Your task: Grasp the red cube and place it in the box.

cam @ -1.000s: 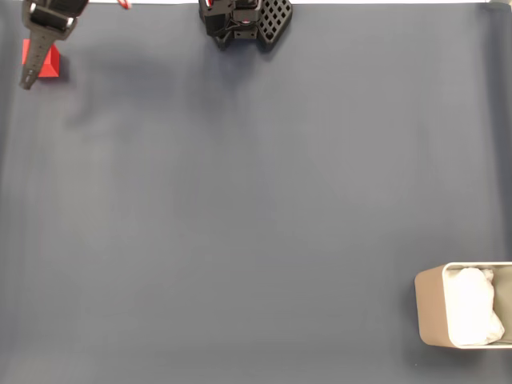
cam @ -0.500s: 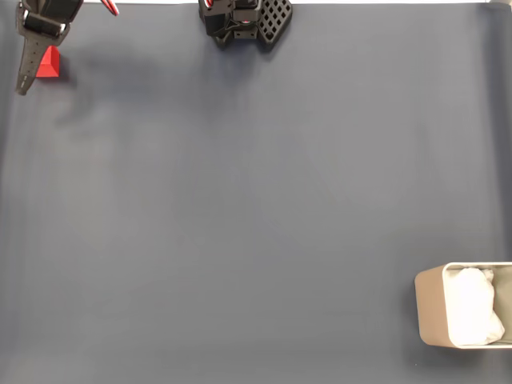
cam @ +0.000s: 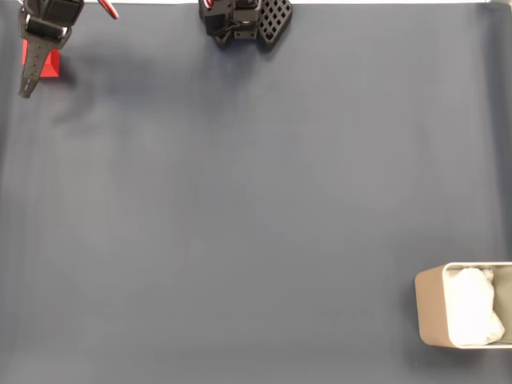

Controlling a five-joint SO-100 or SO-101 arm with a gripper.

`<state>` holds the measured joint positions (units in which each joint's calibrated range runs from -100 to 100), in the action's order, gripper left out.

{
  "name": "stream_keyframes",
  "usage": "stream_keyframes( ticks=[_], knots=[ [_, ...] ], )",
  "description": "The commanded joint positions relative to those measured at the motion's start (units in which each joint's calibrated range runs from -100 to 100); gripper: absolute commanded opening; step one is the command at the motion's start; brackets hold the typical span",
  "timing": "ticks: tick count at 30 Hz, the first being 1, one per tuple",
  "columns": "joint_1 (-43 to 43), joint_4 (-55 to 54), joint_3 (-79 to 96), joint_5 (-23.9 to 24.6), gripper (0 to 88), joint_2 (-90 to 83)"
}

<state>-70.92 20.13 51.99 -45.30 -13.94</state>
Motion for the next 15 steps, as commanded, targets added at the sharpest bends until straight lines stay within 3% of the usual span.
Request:
stream_keyframes(
  ticks=[1, 15],
  knots=[
    [-0.67, -1.77, -1.17, -0.34, 43.2, -0.01],
    [-0.46, -3.65, 1.57, -2.15, 43.3, 0.59]
  ],
)
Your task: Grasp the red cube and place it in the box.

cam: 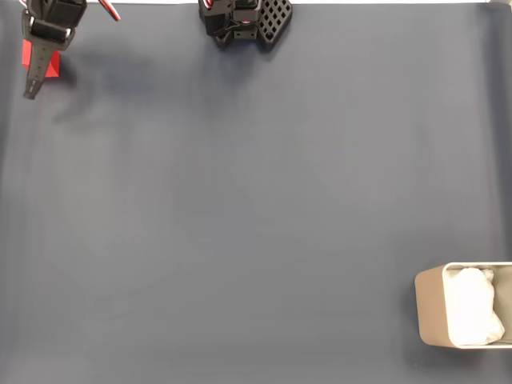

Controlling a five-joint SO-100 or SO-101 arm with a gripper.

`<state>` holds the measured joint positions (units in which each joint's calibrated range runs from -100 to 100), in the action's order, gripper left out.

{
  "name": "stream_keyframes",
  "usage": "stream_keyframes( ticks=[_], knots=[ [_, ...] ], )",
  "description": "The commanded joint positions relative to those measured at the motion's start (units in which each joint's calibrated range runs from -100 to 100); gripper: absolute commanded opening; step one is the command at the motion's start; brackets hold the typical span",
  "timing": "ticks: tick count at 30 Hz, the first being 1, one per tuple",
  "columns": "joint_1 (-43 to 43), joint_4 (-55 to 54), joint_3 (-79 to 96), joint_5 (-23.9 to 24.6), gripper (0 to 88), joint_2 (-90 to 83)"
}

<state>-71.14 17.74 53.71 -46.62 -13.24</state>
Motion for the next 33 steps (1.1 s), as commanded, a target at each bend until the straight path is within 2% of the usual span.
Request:
stream_keyframes(
  ticks=[1, 33],
  knots=[
    [-0.38, -1.59, 0.22, -1.03, 43.3, -0.10],
    [3.10, -1.59, 3.87, -0.88, 43.3, -5.04]
  ],
)
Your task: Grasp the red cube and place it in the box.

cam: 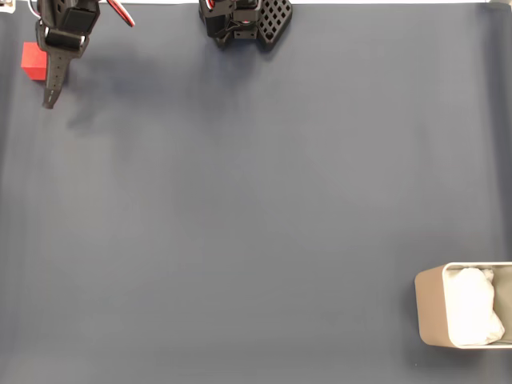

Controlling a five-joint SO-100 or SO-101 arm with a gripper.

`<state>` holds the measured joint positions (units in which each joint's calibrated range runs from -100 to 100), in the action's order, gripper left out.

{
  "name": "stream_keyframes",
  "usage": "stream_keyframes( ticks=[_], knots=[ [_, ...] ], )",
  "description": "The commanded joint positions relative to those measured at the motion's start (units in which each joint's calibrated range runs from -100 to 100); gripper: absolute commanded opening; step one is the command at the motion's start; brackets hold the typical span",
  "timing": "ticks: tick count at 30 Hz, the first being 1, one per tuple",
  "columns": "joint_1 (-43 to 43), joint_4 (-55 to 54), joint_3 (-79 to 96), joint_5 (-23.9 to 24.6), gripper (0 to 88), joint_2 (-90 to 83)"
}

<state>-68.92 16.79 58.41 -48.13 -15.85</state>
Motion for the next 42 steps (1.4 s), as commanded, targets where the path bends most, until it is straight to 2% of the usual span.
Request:
stream_keyframes(
  ticks=[1, 42],
  knots=[
    [1.02, -0.64, -0.93, 0.73, 43.3, -2.44],
    [2.23, -1.79, -6.13, 2.64, 43.8, 1.98]
  ],
)
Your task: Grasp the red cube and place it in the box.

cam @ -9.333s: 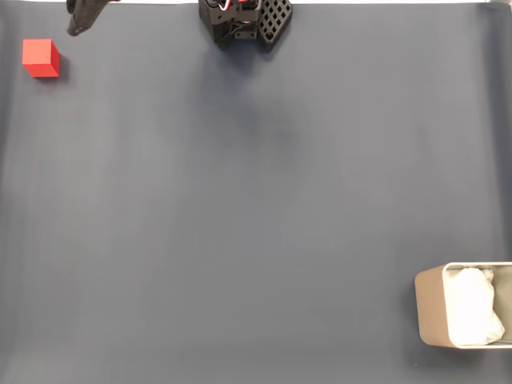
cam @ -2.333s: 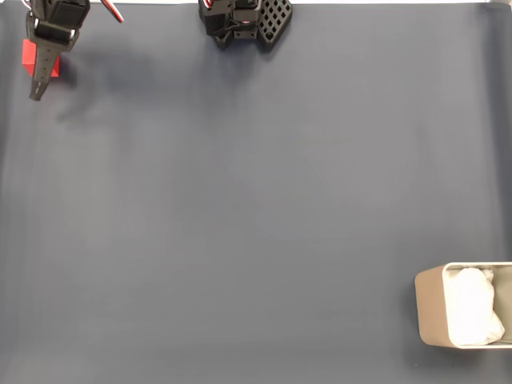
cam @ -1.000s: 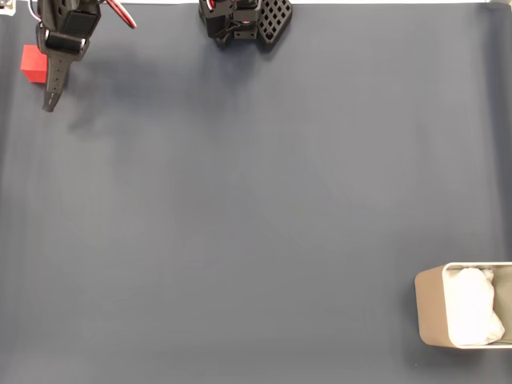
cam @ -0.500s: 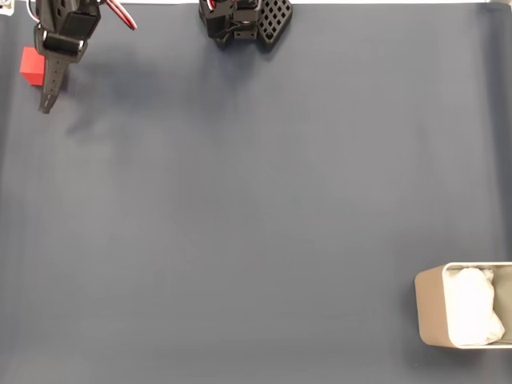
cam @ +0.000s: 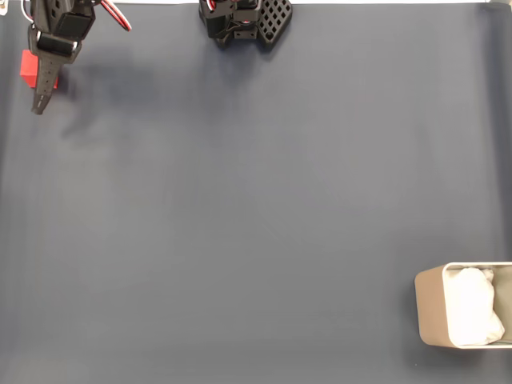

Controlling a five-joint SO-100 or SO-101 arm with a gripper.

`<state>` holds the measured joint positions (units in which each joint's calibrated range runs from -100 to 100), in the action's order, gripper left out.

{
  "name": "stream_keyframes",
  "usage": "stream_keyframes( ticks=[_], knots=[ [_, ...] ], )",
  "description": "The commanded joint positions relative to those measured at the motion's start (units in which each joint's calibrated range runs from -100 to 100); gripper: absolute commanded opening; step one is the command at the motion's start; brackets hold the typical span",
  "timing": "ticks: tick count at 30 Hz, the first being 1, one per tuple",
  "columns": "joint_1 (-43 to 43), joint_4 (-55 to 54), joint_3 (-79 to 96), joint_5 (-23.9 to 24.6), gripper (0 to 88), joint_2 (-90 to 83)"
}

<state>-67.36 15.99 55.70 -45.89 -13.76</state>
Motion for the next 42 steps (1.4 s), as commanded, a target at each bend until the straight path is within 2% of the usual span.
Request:
stream_keyframes(
  ticks=[1, 3, 13, 22, 36, 42],
  knots=[
    [0.67, -0.99, -3.51, 0.39, 43.5, -0.01],
    [0.67, -0.99, -3.60, 0.20, 42.3, 0.07],
    [0.53, -0.58, -3.69, -2.78, 21.7, 0.59],
    [0.38, 1.47, -4.33, -4.49, 11.4, 0.85],
    [0.88, 4.58, -5.79, -5.76, 4.8, 1.11],
    [1.88, 9.58, -8.34, -5.96, 3.7, 0.33]
  ],
)
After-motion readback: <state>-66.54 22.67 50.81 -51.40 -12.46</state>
